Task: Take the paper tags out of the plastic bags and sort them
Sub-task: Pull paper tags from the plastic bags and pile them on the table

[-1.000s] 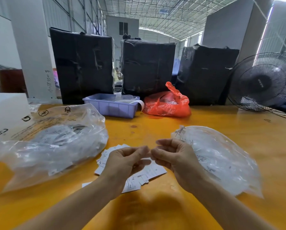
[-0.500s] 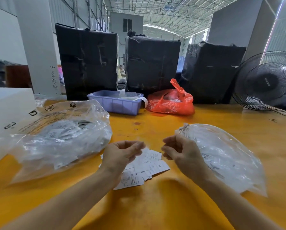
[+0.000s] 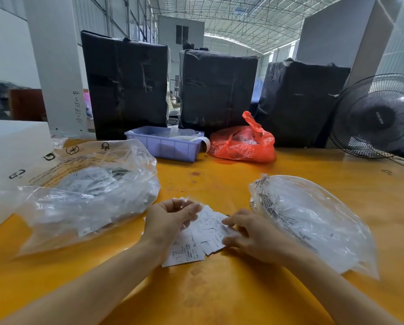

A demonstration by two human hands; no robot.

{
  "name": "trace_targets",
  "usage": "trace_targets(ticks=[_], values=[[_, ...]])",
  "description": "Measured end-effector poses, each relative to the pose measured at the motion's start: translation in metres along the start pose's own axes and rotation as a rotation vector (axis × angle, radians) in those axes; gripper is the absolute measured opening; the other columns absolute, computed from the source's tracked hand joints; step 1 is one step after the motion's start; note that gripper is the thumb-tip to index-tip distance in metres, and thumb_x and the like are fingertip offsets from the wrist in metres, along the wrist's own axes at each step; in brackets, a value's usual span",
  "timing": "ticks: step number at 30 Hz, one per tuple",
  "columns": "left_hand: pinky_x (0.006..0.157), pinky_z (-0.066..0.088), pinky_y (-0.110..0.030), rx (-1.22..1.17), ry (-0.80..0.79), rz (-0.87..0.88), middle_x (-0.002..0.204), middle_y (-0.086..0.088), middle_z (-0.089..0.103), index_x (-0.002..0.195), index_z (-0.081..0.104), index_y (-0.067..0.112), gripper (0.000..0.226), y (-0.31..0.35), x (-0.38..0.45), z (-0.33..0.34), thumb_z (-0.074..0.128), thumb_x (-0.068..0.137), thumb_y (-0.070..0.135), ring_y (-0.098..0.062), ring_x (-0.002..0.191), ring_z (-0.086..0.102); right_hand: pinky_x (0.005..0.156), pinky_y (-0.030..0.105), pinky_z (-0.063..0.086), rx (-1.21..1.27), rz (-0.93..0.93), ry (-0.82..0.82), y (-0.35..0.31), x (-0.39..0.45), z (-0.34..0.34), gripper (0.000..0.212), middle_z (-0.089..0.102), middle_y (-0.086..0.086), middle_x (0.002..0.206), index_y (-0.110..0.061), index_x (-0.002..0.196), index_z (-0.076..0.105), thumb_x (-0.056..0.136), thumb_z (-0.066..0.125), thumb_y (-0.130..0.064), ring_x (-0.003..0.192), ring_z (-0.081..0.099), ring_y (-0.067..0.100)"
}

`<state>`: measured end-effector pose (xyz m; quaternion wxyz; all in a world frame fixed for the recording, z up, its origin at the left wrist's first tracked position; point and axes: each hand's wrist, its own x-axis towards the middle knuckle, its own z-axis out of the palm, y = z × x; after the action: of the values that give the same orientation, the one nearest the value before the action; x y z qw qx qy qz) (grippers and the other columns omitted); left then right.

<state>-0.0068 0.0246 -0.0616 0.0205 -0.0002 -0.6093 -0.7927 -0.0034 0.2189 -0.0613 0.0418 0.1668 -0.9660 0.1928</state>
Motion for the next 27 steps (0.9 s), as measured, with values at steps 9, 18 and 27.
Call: trace_targets(ticks=[9, 18, 27], values=[[0.064, 0.05, -0.023, 0.009, -0.014, 0.024, 0.085, -0.015, 0.071, 0.085, 0.067, 0.002, 0.038, 0.0, -0.001, 0.001, 0.077, 0.052, 0.019, -0.014, 0.066, 0.064, 0.055, 0.008, 0.041, 0.201, 0.124, -0.05, -0.002, 0.003, -0.006, 0.025, 0.055, -0.015, 0.079, -0.027, 0.093, 0.066, 0.072, 0.08, -0.031, 0.069, 0.055, 0.001], [0.074, 0.051, -0.03, 0.044, -0.064, 0.055, 0.086, -0.019, 0.072, 0.083, 0.066, 0.004, 0.037, 0.004, -0.008, 0.005, 0.077, 0.051, 0.02, -0.016, 0.069, 0.067, 0.052, 0.02, 0.039, 0.831, 0.014, 0.405, -0.013, -0.006, -0.032, 0.018, 0.062, -0.004, 0.06, -0.011, 0.072, 0.073, 0.073, 0.072, -0.029, 0.056, 0.05, 0.009], [0.058, 0.049, -0.014, 0.22, -0.141, 0.114, 0.076, -0.007, 0.074, 0.078, 0.068, 0.009, 0.015, -0.001, -0.011, 0.012, 0.08, 0.07, 0.014, -0.008, 0.065, 0.066, 0.06, 0.023, 0.057, 1.441, 0.161, 0.303, -0.031, -0.007, -0.027, 0.025, 0.072, 0.013, 0.079, 0.002, 0.089, 0.065, 0.065, 0.07, -0.004, 0.069, 0.07, 0.019]])
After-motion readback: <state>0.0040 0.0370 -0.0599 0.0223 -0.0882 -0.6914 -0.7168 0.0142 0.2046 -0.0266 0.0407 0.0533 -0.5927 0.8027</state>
